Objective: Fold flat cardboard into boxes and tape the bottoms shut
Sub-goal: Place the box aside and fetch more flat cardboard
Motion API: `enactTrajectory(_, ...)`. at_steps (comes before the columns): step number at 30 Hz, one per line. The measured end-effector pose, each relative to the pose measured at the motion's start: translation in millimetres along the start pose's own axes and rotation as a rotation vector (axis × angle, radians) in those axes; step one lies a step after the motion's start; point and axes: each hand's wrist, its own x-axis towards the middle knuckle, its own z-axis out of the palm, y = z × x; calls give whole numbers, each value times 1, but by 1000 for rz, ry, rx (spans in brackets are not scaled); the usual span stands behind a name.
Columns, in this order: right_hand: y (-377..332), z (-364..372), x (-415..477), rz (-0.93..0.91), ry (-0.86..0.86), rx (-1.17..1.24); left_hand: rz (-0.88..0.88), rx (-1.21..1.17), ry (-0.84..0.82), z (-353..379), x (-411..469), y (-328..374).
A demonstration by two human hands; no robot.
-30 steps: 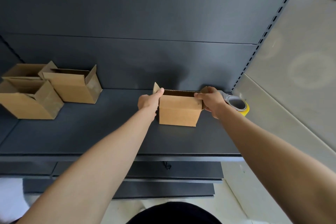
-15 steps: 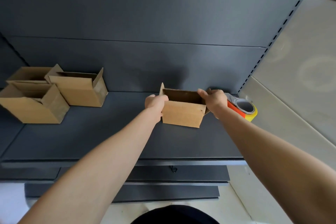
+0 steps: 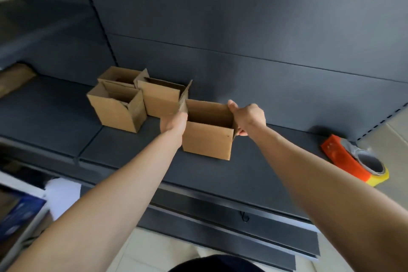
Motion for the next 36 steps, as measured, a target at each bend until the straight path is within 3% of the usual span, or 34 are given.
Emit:
enactTrajectory(11, -75, 107, -14, -41, -337, 139, 30, -193, 138, -93, 69, 9)
enactTrajectory(17, -79, 114, -13, 7, -409, 200, -42, -303, 88, -97, 86, -3)
enactTrajectory(21, -80, 107, -10, -12, -357, 146, 2, -259, 175, -97, 78, 1)
enactTrajectory(25, -90, 85, -19, -192, -309, -31, 214, -104, 212, -99, 55, 12)
enactTrajectory(32, -119, 27, -66, -699, -325, -351, 699, 467, 78, -97, -3, 50)
enactTrajectory(36, -133, -18, -97, -989, -130, -673, 970, 778, 186, -101, -61, 78)
